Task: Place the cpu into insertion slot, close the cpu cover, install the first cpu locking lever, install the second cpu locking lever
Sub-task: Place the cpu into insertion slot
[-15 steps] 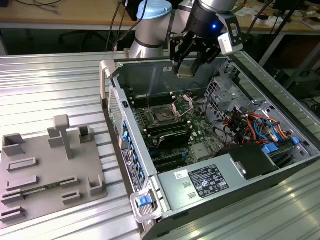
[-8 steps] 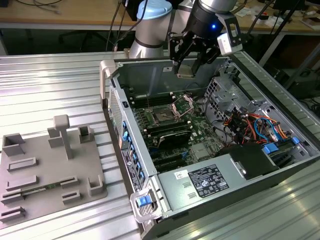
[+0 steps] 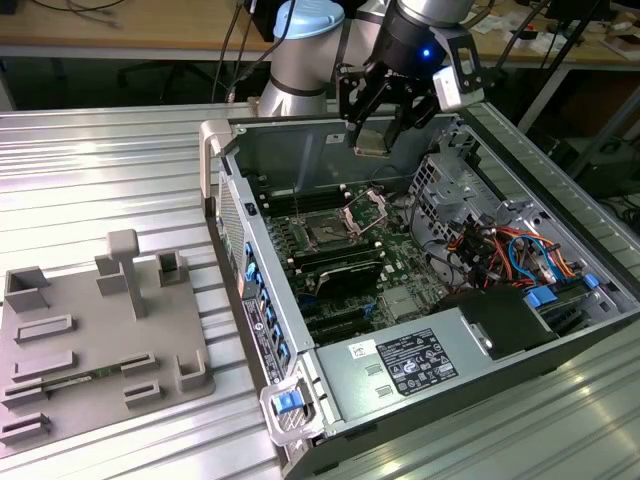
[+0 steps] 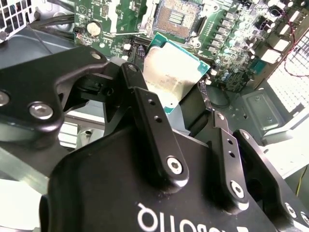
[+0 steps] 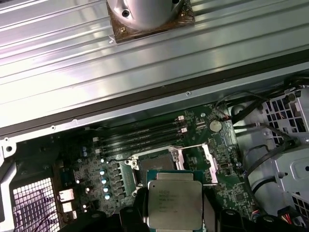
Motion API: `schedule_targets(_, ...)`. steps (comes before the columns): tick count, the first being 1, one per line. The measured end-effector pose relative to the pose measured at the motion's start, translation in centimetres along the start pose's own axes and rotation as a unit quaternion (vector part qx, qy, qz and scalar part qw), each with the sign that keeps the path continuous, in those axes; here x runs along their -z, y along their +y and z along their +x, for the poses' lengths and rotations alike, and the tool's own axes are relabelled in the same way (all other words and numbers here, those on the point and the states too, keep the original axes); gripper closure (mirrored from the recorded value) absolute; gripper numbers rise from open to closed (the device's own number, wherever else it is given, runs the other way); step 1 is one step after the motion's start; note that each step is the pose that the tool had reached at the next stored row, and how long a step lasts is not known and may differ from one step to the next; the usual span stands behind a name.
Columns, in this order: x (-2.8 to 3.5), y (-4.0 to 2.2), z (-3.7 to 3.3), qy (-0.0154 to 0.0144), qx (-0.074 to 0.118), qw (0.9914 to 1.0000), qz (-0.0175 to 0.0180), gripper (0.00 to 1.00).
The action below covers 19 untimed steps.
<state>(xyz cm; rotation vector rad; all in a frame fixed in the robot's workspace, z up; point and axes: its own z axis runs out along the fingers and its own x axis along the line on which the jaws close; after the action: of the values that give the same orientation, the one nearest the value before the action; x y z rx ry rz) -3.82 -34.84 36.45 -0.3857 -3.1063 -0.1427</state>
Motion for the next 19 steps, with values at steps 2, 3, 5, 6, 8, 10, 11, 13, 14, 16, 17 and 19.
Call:
schedule_targets(2, -0.01, 0.0, 0.0, -0.0003, -0.004, 0.99999, -0.0001, 0.45)
schedule_targets(3, -0.02, 0.0, 0.0, -0.0005, -0.005, 0.99999, -0.0001, 0.45)
schedule_targets(5, -0.02, 0.0, 0.0, -0.0007, -0.008, 0.99997, -0.0001, 0.45)
schedule_targets(6, -0.02, 0.0, 0.0, -0.0009, -0.01, 0.99995, -0.0002, 0.45)
schedule_targets(8, -0.03, 0.0, 0.0, -0.0012, -0.013, 0.99991, -0.0003, 0.45)
schedule_targets(10, -0.04, 0.0, 0.01, -0.0017, -0.019, 0.99982, -0.0004, 0.45)
schedule_targets(11, -0.05, -0.01, 0.01, -0.0019, -0.021, 0.99978, -0.0004, 0.45)
schedule_targets(13, -0.05, -0.01, 0.01, -0.0023, -0.025, 0.99968, -0.0005, 0.45)
schedule_targets(14, -0.06, -0.01, 0.01, -0.0024, -0.027, 0.99963, -0.0005, 0.45)
schedule_targets(16, -0.06, -0.01, 0.01, -0.0027, -0.03, 0.99955, -0.0006, 0.45)
schedule_targets(17, -0.06, -0.01, 0.01, -0.0027, -0.03, 0.99954, -0.0006, 0.45)
schedule_targets(19, -0.06, -0.01, 0.01, -0.0027, -0.03, 0.99954, -0.0006, 0.45)
